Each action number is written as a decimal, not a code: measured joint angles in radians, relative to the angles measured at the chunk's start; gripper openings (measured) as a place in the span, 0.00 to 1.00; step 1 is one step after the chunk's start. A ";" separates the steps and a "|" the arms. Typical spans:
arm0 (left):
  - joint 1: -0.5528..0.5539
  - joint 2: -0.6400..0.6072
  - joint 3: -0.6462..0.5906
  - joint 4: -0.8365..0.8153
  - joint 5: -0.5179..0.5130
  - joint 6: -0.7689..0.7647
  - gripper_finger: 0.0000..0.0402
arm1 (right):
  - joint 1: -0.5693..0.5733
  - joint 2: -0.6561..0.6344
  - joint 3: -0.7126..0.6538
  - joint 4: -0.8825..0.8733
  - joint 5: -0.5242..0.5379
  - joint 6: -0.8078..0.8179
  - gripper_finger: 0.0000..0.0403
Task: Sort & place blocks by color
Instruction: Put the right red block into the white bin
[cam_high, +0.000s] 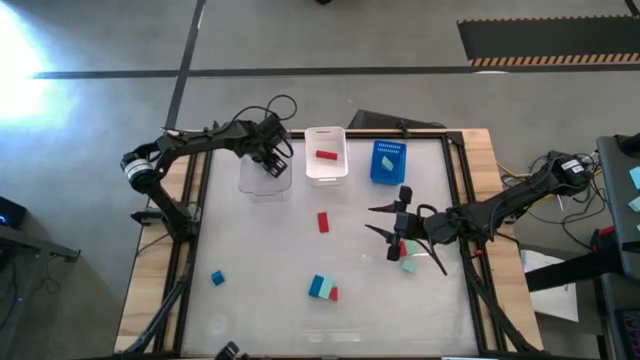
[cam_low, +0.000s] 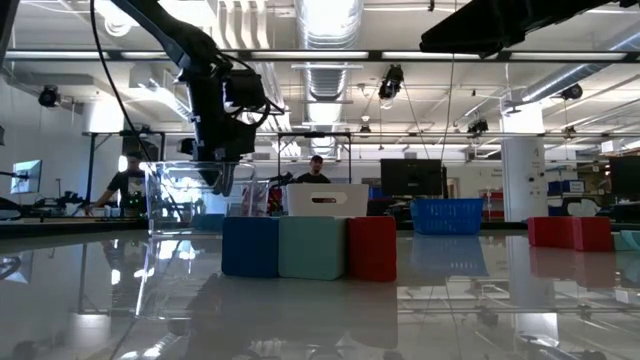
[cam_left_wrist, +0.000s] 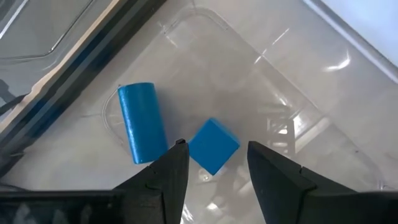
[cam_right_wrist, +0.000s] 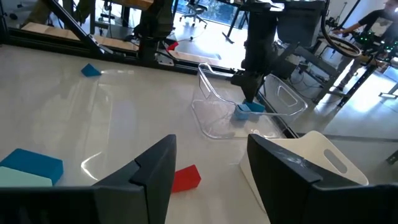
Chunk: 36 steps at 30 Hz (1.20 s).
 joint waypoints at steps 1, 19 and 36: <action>-0.002 0.000 0.000 0.002 0.000 0.000 0.37 | 0.000 0.000 0.000 0.000 0.000 0.000 0.47; -0.048 -0.072 0.003 0.020 -0.004 -0.002 0.37 | 0.000 0.000 0.000 0.000 0.000 0.002 0.47; -0.552 -0.420 -0.190 0.342 -0.075 -0.119 0.37 | 0.001 0.000 0.000 -0.008 0.000 0.066 0.47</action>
